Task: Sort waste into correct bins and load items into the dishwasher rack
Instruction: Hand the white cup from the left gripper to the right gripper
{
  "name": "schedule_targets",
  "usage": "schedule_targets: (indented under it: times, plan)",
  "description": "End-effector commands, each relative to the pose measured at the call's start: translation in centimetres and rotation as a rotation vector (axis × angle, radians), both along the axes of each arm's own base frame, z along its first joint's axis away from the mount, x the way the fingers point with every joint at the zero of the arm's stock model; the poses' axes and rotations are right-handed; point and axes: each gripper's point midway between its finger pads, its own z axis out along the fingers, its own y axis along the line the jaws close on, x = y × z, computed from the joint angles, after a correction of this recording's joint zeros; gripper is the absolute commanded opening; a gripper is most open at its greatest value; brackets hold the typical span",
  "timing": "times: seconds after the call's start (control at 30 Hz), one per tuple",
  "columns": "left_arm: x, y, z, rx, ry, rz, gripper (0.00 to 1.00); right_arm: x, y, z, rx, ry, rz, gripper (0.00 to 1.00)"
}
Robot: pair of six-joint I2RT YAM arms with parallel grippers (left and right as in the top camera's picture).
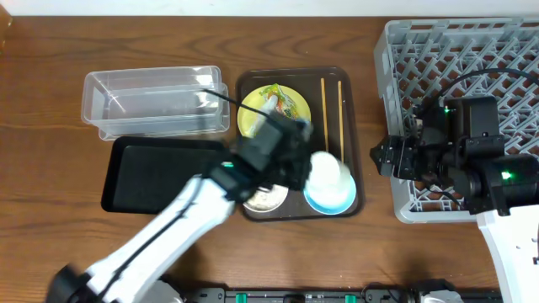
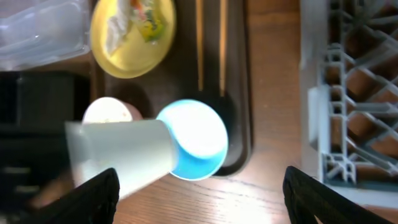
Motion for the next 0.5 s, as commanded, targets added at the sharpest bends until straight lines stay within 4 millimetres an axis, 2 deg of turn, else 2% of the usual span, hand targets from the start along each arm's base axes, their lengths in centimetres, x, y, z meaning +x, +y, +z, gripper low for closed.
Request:
schedule_targets:
  times: [0.0,0.13,0.23,0.37,0.47]
  plan:
    - [-0.5,0.5,6.7,-0.260,0.004,-0.082,0.06,0.0,2.7,2.2,0.101,-0.099,0.203,0.79]
    - [-1.5,2.2,13.1,-0.546,-0.013,-0.232,0.06,-1.7,7.8,6.7,0.352,-0.301,0.575,0.79]
    - [-2.1,3.3,16.0,-0.679,0.007,-0.312,0.06,-3.3,10.0,9.8,0.511,-0.421,0.751,0.84]
    - [-2.6,4.2,18.0,-0.754,0.016,-0.380,0.06,-4.5,11.4,12.6,0.616,-0.542,0.888,0.87]
    - [-2.7,4.2,18.3,-0.763,0.011,-0.394,0.06,-4.4,12.0,13.9,0.639,-0.595,0.924,0.88]
